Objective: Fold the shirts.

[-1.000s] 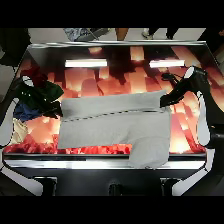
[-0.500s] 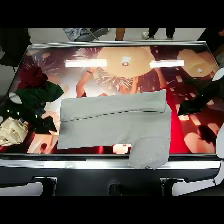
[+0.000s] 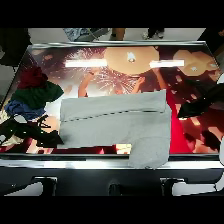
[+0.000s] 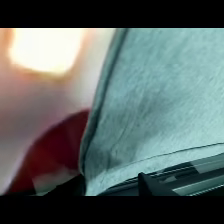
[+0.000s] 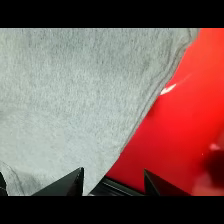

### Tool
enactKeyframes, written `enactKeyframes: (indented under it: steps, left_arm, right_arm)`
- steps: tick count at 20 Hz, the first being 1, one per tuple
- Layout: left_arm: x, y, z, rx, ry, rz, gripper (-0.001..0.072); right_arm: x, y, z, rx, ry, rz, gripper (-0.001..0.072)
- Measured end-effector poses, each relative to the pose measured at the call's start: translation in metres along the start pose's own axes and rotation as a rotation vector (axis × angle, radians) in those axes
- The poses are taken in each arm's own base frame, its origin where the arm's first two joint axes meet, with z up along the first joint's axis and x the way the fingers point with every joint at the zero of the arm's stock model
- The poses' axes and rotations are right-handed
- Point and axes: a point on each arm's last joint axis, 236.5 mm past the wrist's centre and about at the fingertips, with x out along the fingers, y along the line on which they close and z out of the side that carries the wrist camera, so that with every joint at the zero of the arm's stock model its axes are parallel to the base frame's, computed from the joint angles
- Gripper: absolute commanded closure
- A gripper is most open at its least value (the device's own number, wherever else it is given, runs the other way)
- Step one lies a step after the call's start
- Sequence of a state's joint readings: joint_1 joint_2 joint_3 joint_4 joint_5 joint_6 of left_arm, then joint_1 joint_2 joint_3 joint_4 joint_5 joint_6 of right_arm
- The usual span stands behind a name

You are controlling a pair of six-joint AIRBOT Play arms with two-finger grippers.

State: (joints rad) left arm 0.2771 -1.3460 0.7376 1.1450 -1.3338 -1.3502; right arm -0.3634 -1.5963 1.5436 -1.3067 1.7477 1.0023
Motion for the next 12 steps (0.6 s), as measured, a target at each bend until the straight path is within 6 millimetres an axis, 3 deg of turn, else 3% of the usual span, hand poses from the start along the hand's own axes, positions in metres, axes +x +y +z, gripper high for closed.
enactKeyframes:
  steps: [2,3,12]
  left_arm:
    - [0.003,0.001,0.006,0.004,-0.025,0.005,0.0678]
    - [0.004,0.001,0.008,0.008,-0.034,0.008,0.0678]
    - [0.006,0.0,0.01,0.027,-0.046,0.01,0.0678]
  right_arm:
    - [0.006,0.0,-0.01,0.008,0.022,-0.003,0.018]
    - [0.012,0.002,-0.016,0.011,0.038,0.002,0.0141]
    - [0.106,0.033,-0.099,0.027,0.185,0.125,0.0152]
